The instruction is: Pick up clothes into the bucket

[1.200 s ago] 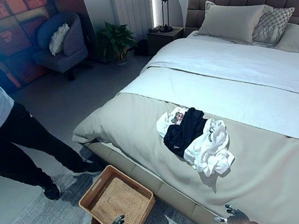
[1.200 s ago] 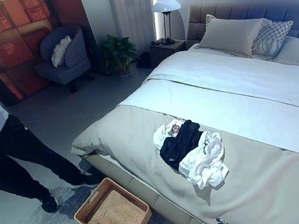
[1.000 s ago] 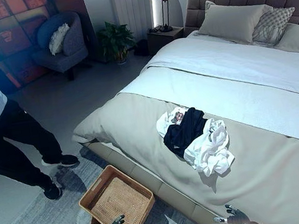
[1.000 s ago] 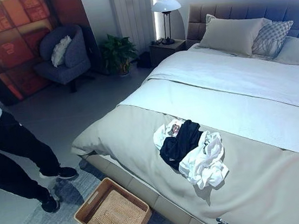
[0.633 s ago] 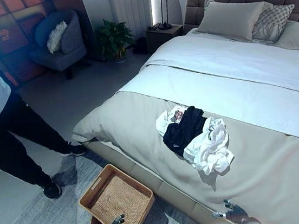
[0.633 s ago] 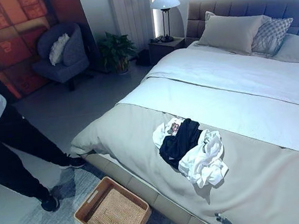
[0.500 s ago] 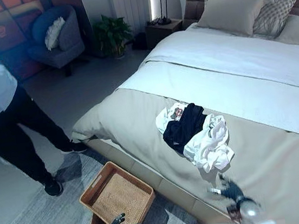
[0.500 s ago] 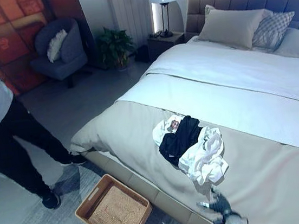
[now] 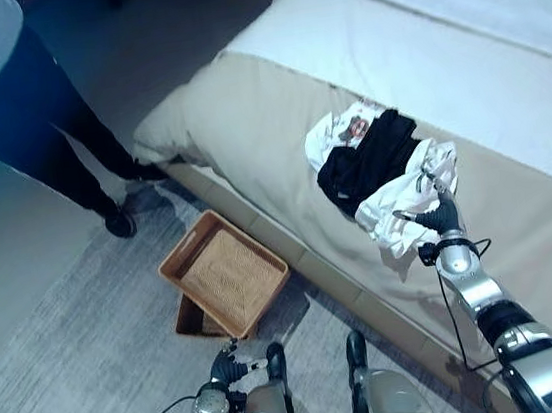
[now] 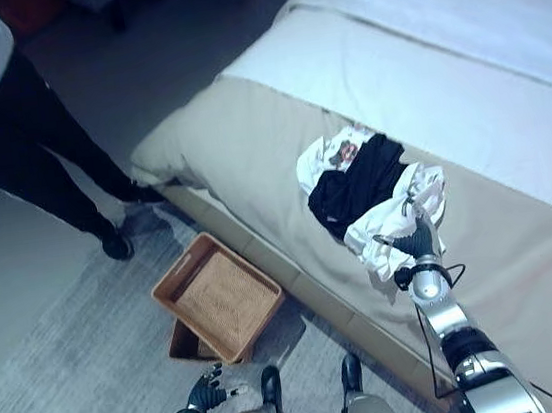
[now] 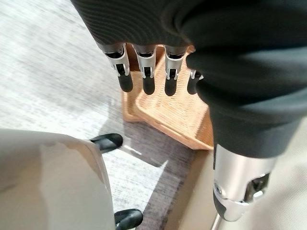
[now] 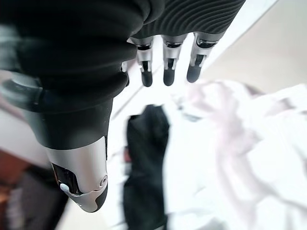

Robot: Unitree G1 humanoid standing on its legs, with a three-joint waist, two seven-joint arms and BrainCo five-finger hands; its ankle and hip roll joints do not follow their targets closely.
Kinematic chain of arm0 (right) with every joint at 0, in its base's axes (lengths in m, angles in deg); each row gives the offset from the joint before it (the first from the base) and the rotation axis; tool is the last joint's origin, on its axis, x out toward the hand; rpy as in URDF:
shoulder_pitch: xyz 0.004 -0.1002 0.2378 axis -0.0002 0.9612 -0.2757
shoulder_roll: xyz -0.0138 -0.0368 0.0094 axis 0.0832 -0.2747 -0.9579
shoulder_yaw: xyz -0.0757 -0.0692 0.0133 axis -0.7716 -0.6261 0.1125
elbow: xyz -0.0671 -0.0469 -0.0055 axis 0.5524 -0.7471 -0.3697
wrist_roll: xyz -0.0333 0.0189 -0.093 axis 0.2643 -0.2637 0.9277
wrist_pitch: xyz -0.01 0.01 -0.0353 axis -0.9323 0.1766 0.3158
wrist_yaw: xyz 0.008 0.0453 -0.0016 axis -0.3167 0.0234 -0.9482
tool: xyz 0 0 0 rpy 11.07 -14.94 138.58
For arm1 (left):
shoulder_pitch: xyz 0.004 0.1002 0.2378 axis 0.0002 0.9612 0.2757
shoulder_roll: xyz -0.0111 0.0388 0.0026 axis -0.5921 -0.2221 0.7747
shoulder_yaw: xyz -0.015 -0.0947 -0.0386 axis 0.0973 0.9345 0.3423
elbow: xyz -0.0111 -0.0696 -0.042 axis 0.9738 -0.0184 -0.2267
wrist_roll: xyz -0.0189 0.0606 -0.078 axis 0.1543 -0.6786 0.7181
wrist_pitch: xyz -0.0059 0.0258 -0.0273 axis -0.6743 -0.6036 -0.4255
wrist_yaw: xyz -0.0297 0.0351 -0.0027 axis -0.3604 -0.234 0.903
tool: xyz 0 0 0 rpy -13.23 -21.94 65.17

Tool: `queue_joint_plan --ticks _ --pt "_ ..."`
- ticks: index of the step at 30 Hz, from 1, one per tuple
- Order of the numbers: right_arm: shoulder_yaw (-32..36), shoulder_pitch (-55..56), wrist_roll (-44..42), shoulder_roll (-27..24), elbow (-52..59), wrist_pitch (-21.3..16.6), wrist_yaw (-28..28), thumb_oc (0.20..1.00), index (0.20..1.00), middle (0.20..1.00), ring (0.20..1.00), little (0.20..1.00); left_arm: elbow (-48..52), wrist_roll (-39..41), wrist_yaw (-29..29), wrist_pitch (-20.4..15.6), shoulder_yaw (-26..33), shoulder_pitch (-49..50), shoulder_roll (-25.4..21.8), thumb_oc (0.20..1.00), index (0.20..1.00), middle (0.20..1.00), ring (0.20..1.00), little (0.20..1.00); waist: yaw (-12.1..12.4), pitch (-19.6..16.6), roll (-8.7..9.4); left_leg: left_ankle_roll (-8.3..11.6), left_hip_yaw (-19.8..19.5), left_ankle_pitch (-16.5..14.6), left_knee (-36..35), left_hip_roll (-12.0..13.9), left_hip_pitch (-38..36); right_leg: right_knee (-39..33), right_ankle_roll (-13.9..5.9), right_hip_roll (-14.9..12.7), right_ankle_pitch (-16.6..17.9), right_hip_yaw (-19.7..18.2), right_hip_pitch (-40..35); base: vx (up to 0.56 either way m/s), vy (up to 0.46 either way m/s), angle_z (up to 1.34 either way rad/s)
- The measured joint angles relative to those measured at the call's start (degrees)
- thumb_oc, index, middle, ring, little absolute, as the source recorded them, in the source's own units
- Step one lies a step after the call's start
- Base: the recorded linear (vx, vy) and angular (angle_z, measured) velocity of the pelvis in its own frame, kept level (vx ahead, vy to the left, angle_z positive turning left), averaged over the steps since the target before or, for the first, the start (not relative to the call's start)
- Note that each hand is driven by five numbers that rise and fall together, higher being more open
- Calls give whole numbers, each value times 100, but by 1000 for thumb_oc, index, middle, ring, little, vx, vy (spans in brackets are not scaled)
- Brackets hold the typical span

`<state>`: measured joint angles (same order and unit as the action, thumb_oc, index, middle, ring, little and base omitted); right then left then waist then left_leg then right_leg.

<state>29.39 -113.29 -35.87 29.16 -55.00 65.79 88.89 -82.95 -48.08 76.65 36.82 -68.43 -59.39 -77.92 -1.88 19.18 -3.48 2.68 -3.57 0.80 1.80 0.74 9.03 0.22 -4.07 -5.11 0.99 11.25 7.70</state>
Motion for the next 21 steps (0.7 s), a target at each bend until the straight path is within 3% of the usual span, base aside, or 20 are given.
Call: queue_joint_plan --ticks 6,8,11,21 --pt "17 -892 60 -509 -1286 268 629 1000 1000 1000 1000 1000 410 323 176 -127 -354 -262 10 1000 1000 1000 1000 1000 142 529 -238 -59 8 42 242 -180 479 763 -54 -245 -222 -22 704 -30 29 5" --pt "-5 -1109 51 -594 -1522 307 697 1000 1000 1000 1000 1000 478 451 227 -130 -365 -358 6 1000 1000 1000 1000 1000 156 699 -240 -71 15 50 325 -234 592 1068 -50 -329 -318 -71 933 -39 19 2" --pt "-173 -1503 -68 -647 -2140 414 727 1000 1000 1000 1000 1000 621 625 289 -137 -608 -441 -58 1000 1000 1000 1000 1000 139 778 -239 -73 21 49 457 -340 868 1560 -46 -472 -514 -134 1375 -19 2 4" --pt "-671 -2231 -332 -868 -2424 593 710 1000 1000 1000 1000 1000 1104 1092 439 -149 -857 -833 -54 1000 1000 1000 1000 1000 139 1091 -337 -155 75 103 932 -441 2073 2568 33 -612 -688 -348 2875 -36 -3 0"
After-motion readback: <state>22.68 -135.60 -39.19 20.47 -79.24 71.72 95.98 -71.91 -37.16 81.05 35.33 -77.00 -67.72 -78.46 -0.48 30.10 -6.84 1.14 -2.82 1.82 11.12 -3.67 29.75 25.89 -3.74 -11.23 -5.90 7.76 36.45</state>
